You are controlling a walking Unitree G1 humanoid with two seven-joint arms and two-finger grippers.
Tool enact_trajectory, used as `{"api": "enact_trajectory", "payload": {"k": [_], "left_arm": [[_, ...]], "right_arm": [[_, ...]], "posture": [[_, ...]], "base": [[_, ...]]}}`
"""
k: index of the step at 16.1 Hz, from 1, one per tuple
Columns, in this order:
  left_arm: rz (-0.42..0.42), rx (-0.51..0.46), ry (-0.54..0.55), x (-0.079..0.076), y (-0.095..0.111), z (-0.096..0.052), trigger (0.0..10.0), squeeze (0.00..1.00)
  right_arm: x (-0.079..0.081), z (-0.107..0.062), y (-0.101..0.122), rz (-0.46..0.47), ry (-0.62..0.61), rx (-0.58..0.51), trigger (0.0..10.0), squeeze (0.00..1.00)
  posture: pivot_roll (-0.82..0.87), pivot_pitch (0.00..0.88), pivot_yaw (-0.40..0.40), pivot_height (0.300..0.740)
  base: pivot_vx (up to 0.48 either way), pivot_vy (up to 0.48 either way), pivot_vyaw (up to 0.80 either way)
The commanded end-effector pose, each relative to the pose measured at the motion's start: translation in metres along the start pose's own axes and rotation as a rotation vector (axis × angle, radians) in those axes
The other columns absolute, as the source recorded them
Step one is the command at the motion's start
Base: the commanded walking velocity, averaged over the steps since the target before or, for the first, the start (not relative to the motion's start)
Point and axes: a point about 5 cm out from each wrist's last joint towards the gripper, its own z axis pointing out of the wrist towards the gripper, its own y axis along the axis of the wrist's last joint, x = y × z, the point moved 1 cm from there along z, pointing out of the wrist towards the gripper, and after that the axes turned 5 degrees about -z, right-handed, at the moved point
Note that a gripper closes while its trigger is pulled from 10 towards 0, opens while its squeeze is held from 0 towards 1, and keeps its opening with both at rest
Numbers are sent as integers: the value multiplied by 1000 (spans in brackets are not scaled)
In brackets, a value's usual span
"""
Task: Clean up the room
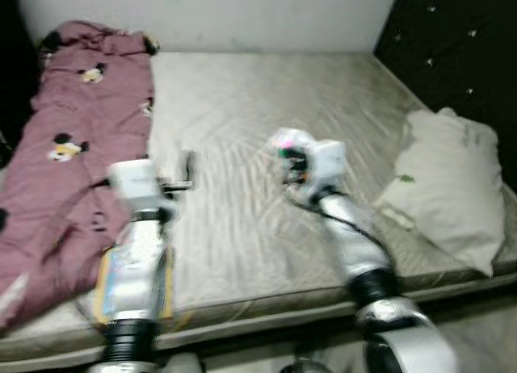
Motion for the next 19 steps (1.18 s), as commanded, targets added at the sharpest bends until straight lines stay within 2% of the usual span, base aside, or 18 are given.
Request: {"api": "enact_trajectory", "payload": {"k": [1, 6, 10, 13, 16, 19], "left_arm": [[-11, 7, -27, -12, -2, 1, 10000, 0], [-5, 12, -15, -10, -4, -1, 10000, 0], [0, 13, -10, -9, -4, -2, 10000, 0], [9, 13, -4, -7, -4, -1, 10000, 0], [16, 12, 3, -4, -2, -1, 10000, 0], [18, 10, 3, -4, -1, 0, 10000, 0]], "right_arm": [[-14, -3, 2, -24, -27, -8, 10000, 0], [-12, -3, 2, -27, -13, -11, 10000, 0], [-9, -2, 3, -43, 7, -24, 10000, 0], [2, -2, 10, -117, 67, -75, 10000, 0], [3, -1, 10, -113, 65, -79, 10000, 0], [3, 1, 11, -110, 62, -81, 10000, 0]], "posture": [[66, 0, -42, 740], [71, 0, -39, 740], [74, 0, -43, 740], [80, 0, -39, 740], [82, 0, -37, 740], [78, 0, -36, 740]], "base": [[0, 476, 475], [0, 476, 183], [0, 476, 791], [0, 476, 496], [0, 476, 481], [0, 476, 0]]}}
